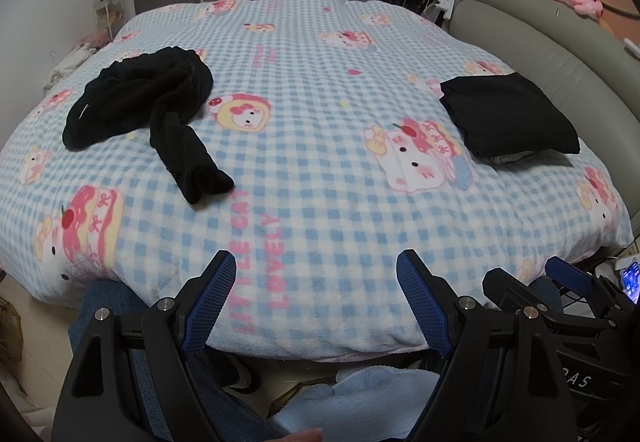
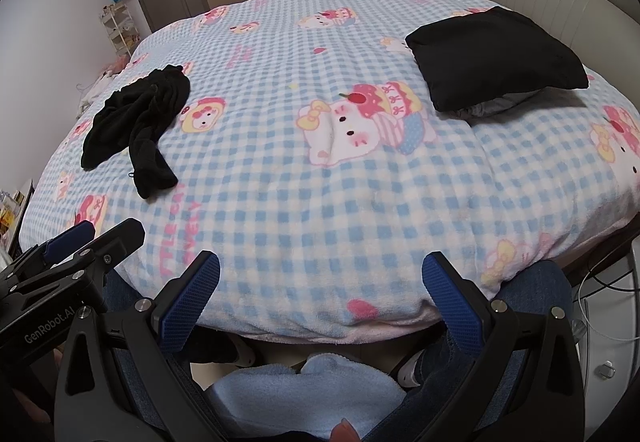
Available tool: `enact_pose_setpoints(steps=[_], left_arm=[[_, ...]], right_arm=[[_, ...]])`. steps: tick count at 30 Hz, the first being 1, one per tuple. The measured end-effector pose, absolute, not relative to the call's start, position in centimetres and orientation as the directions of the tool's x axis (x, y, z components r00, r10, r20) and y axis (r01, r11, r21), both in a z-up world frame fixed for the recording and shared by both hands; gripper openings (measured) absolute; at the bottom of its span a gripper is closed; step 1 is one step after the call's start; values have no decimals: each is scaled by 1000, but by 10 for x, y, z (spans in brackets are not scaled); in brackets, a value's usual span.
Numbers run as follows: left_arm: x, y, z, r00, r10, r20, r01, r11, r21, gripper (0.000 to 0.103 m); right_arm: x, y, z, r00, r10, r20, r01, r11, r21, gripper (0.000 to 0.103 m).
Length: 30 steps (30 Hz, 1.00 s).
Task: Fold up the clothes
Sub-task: 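Move both grippers toward the black jacket on the bed, then grasp the black jacket with the left gripper while the right gripper grasps it too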
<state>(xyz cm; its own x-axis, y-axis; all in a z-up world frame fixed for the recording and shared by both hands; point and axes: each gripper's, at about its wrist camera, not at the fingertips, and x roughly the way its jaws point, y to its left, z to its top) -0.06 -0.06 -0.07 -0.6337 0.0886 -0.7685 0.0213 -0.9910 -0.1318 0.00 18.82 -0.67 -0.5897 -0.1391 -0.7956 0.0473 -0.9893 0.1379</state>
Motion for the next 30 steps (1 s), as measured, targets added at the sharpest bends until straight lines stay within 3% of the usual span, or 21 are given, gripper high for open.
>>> enact_pose_setpoints(steps=[10, 19, 30], left_arm=[[-8, -4, -7, -631, 65, -773, 28, -994, -106, 84], [-26, -35, -10, -614, 93, -784, 74, -982, -174, 84], [-55, -172, -47, -654, -30, -756, 359, -892, -276, 81]], right_arm=[[-9, 184, -15, -565, -184, -805, 76, -982, 171, 102], [-41, 164, -8, -549, -222, -805, 176, -973, 148, 102], [-132, 26, -23, -474, -340, -812, 451, -886, 108, 102]])
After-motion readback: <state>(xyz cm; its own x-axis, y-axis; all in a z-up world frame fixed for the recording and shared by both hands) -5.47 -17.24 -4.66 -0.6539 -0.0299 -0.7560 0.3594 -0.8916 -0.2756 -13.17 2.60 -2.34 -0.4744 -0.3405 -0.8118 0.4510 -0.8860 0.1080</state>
